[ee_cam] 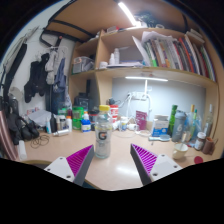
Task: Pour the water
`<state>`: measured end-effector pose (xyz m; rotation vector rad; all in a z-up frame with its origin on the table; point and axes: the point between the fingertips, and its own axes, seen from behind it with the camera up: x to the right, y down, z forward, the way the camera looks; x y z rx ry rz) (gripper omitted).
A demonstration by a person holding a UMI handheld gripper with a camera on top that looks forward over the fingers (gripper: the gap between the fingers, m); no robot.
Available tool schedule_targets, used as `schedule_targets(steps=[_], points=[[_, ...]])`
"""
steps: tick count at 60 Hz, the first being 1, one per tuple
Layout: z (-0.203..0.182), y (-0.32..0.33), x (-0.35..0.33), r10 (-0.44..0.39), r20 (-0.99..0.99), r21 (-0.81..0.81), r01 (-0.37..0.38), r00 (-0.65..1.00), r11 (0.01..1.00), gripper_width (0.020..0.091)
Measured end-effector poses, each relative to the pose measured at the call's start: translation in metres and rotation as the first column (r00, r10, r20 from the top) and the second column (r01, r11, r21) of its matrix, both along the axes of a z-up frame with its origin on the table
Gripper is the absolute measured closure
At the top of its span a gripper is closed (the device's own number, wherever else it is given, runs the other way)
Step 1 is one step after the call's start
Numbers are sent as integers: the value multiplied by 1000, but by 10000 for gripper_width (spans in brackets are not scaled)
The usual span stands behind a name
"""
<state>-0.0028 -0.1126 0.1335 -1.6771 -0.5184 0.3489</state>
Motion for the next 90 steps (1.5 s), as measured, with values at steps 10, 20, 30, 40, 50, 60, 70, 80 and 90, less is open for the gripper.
schedule_targets(steps=[10,20,30,40,50,60,70,80,90], points=[[-7,36,-72,3,-57,-6,-3,998,1000,282],[-26,89,-102,-74,-22,-3,74,997,997,276],[-43,135,-121,-110,24,7,110,994,994,278],[-38,164,-135,-127,-33,13,128,991,992,347],[-40,179,-134,-151,-61,9,152,987,988,494],[-39,181,-134,-164,-74,31,166,984,986,560],[-41,180,-137,-129,-63,8,130,990,991,627],[-32,182,-138,-78,-97,-31,75,992,997,628],[78,200,-70,-85,-259,72,107,962,992,627]])
